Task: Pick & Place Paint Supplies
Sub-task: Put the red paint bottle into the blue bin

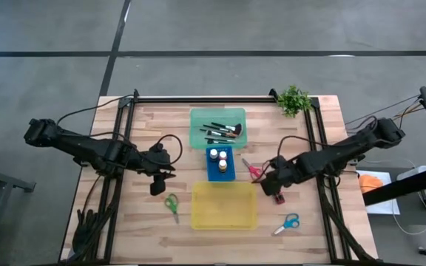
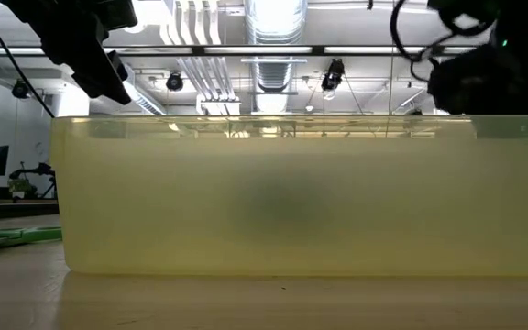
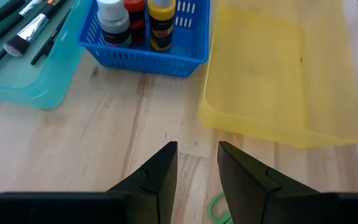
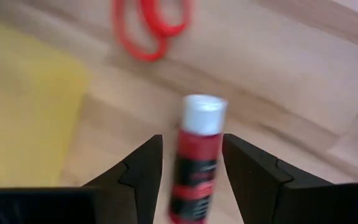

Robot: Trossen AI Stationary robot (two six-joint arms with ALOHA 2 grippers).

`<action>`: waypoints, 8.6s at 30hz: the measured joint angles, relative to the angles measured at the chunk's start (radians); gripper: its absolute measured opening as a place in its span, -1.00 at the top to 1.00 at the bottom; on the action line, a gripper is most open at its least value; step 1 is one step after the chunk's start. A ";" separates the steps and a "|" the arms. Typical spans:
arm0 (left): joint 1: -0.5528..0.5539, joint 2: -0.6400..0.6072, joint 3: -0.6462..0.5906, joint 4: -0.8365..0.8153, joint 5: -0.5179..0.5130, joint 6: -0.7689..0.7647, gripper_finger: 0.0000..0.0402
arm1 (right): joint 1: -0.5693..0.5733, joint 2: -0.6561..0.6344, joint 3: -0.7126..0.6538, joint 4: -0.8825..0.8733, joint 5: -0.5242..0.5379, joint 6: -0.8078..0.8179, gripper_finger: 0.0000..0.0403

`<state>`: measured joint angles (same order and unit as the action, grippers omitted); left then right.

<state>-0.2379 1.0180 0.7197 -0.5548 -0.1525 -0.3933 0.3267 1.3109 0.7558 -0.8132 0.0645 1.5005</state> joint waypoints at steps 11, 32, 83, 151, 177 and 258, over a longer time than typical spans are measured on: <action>0.000 0.000 0.000 0.016 -0.005 -0.008 0.37 | -0.061 -0.015 -0.026 0.036 -0.081 -0.083 0.18; 0.002 0.011 -0.008 0.043 -0.024 -0.023 0.37 | -0.118 0.255 0.078 0.122 -0.148 -0.213 0.18; 0.254 0.160 0.205 0.594 0.323 0.031 0.04 | -0.188 -0.150 0.188 0.789 0.230 -0.777 0.46; 0.285 0.377 0.379 0.518 1.029 -0.072 0.34 | -0.295 0.181 0.806 0.339 -0.382 -1.342 -0.12; 0.288 0.409 0.381 0.588 0.961 -0.076 0.34 | -0.307 0.304 0.858 0.429 -0.515 -1.253 0.26; 0.293 0.133 0.381 0.150 0.395 0.345 -0.02 | -0.309 0.257 0.807 0.455 -0.248 -1.466 0.46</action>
<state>0.0551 1.1509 1.1011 -0.4053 0.2424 -0.0486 0.0179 1.5681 1.5624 -0.3578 -0.1833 0.0348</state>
